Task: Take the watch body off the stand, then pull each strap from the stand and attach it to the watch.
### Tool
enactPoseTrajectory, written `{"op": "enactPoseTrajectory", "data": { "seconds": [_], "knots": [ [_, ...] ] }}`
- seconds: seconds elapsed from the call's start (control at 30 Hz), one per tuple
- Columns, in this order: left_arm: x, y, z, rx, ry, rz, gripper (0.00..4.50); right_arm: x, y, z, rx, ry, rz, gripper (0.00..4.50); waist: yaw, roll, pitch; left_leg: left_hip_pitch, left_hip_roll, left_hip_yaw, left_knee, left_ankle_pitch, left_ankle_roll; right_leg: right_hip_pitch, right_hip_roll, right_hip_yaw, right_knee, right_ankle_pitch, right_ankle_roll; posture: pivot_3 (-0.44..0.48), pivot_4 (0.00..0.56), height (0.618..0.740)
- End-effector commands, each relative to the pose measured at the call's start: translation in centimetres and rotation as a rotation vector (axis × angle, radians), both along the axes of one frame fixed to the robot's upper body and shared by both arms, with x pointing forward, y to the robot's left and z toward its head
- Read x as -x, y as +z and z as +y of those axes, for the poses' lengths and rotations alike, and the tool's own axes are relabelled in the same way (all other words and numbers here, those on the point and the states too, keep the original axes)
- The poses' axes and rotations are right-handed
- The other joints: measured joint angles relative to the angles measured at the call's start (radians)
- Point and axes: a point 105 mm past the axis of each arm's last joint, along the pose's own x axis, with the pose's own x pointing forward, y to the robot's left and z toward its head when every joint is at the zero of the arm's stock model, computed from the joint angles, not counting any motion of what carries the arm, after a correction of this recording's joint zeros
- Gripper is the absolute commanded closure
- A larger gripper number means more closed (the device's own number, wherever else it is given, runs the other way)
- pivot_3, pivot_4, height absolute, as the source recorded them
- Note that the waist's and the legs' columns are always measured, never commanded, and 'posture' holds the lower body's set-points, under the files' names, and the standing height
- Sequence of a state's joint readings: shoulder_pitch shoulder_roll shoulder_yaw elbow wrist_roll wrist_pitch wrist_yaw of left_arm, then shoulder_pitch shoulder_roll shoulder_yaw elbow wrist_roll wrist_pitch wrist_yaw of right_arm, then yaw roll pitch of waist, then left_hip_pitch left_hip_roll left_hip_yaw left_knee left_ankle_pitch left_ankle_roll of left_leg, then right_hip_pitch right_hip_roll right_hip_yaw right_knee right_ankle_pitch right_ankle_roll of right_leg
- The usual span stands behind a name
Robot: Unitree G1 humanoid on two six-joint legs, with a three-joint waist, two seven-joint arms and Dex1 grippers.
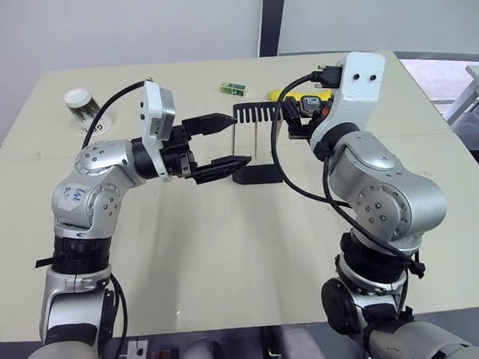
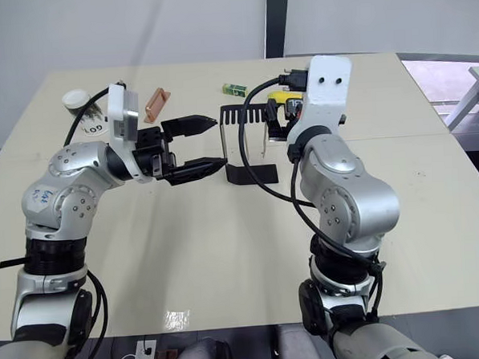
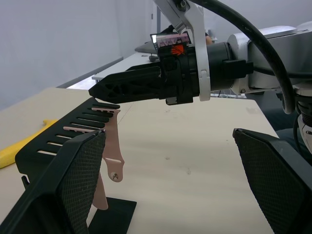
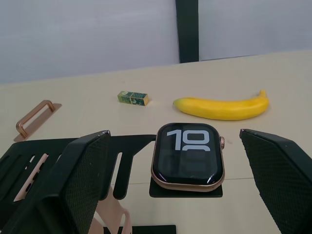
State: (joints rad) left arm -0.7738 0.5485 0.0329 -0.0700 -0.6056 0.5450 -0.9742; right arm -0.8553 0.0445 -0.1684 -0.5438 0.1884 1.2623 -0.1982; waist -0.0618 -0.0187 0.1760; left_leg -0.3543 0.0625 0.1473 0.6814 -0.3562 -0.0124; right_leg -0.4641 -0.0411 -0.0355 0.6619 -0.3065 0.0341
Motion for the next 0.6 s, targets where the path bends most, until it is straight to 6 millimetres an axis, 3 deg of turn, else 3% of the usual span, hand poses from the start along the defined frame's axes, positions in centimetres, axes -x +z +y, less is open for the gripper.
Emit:
{"op": "enactPoseTrajectory", "data": {
  "seconds": [0.03,0.6],
  "knots": [
    [0.68,1.11,0.32,0.016,0.002,-0.051,0.02,0.36,1.47,-0.02,-0.005,0.009,-0.069,0.00,0.000,0.000,0.000,0.000,0.000,0.000,0.000,0.000,0.000,0.000,0.000,0.000,0.000,0.000,0.000,0.000,0.150,0.740],
    [0.69,1.17,0.24,0.020,0.003,-0.057,0.02,0.09,1.13,-0.20,-0.007,0.000,-0.059,0.00,0.000,0.000,0.000,0.000,0.000,0.000,0.000,0.000,0.000,0.000,0.000,0.000,0.000,0.000,0.000,0.000,0.150,0.740]
  ]
}}
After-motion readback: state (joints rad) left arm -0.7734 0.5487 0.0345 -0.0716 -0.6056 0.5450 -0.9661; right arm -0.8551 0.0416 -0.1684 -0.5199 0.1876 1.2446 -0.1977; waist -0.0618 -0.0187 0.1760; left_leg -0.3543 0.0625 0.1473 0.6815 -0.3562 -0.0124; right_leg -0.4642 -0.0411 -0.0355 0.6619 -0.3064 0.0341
